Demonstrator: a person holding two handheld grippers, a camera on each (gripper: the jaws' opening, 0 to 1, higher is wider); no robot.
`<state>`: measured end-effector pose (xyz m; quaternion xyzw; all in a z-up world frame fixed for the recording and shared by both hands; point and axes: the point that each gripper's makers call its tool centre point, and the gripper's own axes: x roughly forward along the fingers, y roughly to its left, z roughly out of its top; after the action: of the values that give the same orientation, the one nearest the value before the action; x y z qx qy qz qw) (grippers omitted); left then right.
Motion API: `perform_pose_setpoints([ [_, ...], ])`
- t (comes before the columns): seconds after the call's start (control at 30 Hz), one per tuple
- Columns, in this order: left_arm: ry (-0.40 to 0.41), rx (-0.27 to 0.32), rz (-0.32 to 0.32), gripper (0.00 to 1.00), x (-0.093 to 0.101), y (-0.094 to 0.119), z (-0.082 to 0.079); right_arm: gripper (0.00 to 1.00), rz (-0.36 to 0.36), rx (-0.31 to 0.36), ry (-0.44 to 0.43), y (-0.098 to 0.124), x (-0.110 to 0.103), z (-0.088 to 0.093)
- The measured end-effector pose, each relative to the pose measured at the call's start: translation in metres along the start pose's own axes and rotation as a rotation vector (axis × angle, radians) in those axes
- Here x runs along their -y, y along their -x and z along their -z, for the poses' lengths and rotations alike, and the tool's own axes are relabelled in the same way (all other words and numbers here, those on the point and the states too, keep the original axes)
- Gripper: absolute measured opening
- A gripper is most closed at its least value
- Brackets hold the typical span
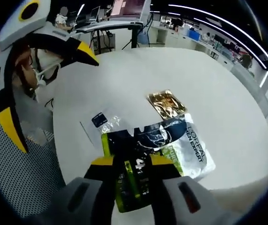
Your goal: Arrange the skincare products in the storage area until every visible bottle or jar stands upright without overlapping.
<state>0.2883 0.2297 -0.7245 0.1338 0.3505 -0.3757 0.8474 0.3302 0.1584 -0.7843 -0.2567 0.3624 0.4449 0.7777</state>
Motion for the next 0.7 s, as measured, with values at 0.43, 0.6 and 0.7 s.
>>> perform_pose_setpoints([
  [0.43, -0.001, 0.004, 0.003, 0.96, 0.002, 0.001, 0.0, 0.23, 0.0, 0.007, 0.008, 0.008, -0.005, 0.01],
  [0.6, -0.026, -0.009, 0.01, 0.96, 0.003, -0.001, 0.0, 0.22, 0.003, 0.005, 0.006, 0.01, -0.006, 0.013],
  [0.7, -0.039, -0.009, 0.009, 0.96, 0.002, -0.001, -0.003, 0.22, 0.006, 0.003, 0.0, 0.012, -0.007, 0.015],
])
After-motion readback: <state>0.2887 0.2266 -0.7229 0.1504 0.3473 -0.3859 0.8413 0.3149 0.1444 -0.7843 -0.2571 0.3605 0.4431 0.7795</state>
